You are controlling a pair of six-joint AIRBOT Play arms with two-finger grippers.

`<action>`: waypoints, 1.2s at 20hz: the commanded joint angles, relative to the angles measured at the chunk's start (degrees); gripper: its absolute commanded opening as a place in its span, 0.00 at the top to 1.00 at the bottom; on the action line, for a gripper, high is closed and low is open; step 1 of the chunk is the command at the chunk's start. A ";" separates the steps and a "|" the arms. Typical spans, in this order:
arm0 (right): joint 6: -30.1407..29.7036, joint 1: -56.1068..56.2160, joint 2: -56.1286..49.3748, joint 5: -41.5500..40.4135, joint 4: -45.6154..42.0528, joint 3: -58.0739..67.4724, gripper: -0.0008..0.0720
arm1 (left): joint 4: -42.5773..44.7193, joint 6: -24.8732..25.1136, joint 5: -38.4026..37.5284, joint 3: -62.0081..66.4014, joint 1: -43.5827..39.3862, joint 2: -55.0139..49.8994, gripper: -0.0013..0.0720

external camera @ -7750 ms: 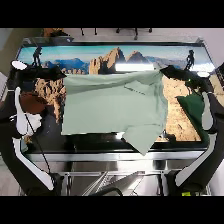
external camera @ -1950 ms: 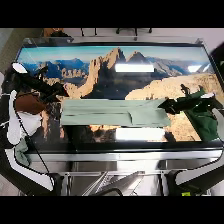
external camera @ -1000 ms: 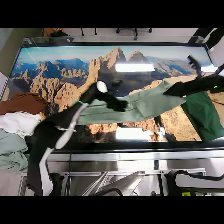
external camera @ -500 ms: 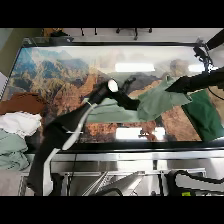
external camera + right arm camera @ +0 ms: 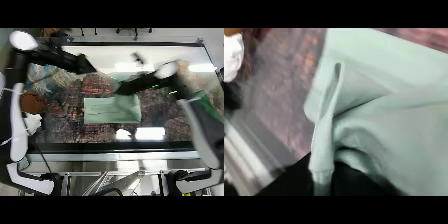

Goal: Fold the shirts.

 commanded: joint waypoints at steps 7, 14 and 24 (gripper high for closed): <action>-8.24 15.52 -5.01 -16.61 -5.46 3.17 0.41 | -1.36 3.93 -5.25 0.00 8.96 5.18 0.96; 4.98 -13.07 7.74 14.19 -20.46 2.80 0.40 | -1.44 3.89 -6.49 0.00 8.96 5.18 0.96; -3.63 -23.04 -6.03 16.70 -12.15 -7.30 0.24 | -1.46 3.85 -7.34 0.00 8.85 5.18 0.96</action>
